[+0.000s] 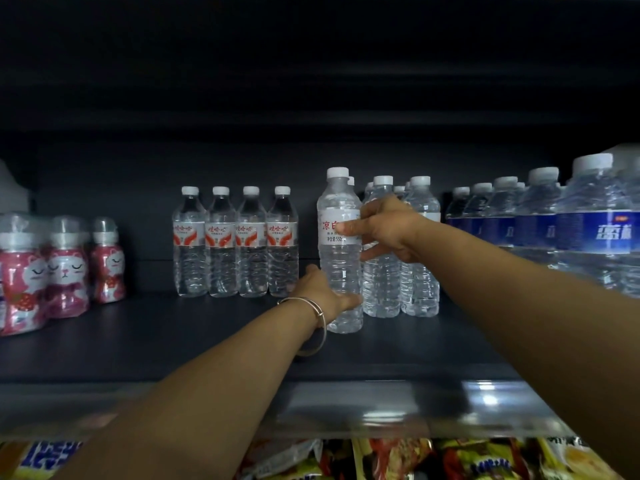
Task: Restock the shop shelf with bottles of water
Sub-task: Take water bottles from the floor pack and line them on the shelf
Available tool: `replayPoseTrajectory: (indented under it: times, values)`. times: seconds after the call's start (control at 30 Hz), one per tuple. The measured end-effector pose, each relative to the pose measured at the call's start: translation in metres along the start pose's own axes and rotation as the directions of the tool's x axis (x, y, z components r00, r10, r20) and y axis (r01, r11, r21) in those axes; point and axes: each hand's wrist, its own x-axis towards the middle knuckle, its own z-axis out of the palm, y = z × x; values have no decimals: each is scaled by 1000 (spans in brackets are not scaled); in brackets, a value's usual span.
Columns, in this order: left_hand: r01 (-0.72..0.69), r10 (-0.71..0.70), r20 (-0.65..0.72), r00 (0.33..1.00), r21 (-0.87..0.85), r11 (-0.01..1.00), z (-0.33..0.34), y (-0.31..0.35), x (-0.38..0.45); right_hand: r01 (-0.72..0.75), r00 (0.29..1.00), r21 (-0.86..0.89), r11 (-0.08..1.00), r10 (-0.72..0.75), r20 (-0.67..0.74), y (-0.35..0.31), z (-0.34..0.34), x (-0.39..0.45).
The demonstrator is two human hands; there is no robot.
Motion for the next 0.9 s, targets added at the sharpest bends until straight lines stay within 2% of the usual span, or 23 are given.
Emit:
replayPoseTrajectory:
  times: [0.2,0.4,0.47,0.57,0.63,0.7,0.8,0.9]
  values:
    - [-60,60,70,996,7,998,1,1,4,-20,998,-25,999,19,-62,7,6,-5]
    - [-53,50,89,995,37,998,-5,3,-4,0,983,-278,961,-51,-178,14,5,-37]
    - [-13,8,71,997,75,997,-7,5,-10,13,979,-428,904,-99,-181,17,-2,-54]
    - [19,-17,-27,999,78,997,-10,17,-29,44,971,-660,750,-186,-147,23,-11,-85]
    - [-35,52,-131,990,129,991,-11,29,-49,64,970,-731,679,-214,-114,27,-16,-106]
    - [-140,185,-176,967,242,960,-9,43,-79,86,966,-806,585,-247,-76,32,-22,-128]
    - [-348,431,-169,886,369,862,6,61,-130,125,942,-862,492,-331,-52,45,-33,-160]
    - [-477,568,-190,801,371,797,40,64,-171,174,906,-872,458,-421,-40,66,-46,-196]
